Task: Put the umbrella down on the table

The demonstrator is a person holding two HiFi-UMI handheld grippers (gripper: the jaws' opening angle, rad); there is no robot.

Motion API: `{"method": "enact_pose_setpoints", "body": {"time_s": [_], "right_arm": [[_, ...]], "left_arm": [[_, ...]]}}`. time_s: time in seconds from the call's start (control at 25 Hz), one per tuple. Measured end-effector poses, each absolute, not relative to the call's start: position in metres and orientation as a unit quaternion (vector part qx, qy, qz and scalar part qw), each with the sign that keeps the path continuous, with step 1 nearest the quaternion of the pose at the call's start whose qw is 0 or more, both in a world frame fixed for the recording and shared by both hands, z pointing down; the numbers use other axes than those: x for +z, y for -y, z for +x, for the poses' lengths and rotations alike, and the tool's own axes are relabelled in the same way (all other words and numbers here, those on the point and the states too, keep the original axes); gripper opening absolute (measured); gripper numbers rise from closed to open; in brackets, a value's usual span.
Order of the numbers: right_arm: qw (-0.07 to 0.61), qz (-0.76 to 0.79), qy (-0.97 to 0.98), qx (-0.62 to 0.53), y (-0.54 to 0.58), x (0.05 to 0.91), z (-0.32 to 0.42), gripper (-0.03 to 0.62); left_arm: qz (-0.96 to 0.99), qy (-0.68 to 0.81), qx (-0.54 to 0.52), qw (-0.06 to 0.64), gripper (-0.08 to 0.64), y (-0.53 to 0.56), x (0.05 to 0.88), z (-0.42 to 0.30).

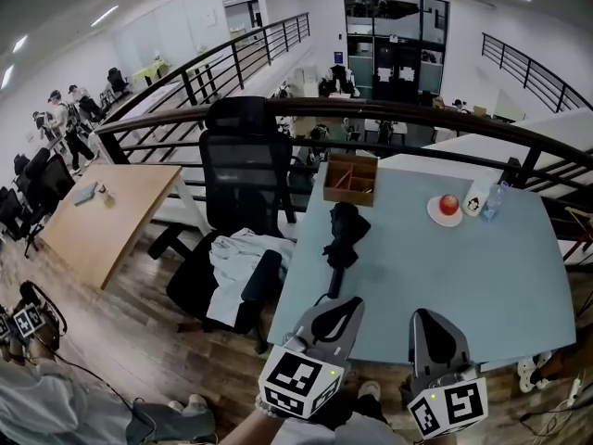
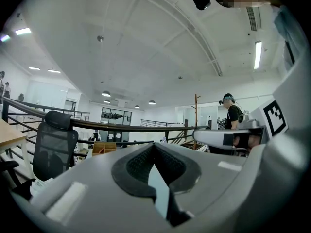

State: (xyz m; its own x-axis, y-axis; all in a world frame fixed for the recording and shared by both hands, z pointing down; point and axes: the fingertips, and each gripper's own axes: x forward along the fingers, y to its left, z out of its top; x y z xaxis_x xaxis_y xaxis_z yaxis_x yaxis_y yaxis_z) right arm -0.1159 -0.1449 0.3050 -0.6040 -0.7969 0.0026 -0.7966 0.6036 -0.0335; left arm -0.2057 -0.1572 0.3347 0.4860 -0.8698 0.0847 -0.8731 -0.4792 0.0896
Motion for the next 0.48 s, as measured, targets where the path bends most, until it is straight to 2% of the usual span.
{"method": "enact_pose_setpoints", "body": {"time_s": [0.48], "right_arm": [[0.005, -0.447, -0.894, -0.021, 0.130, 0.308, -0.130, 0.000]], "left_arm": [[0.861, 0.504, 0.013, 0.065, 0.006, 0.143, 0.336, -0.219]]}}
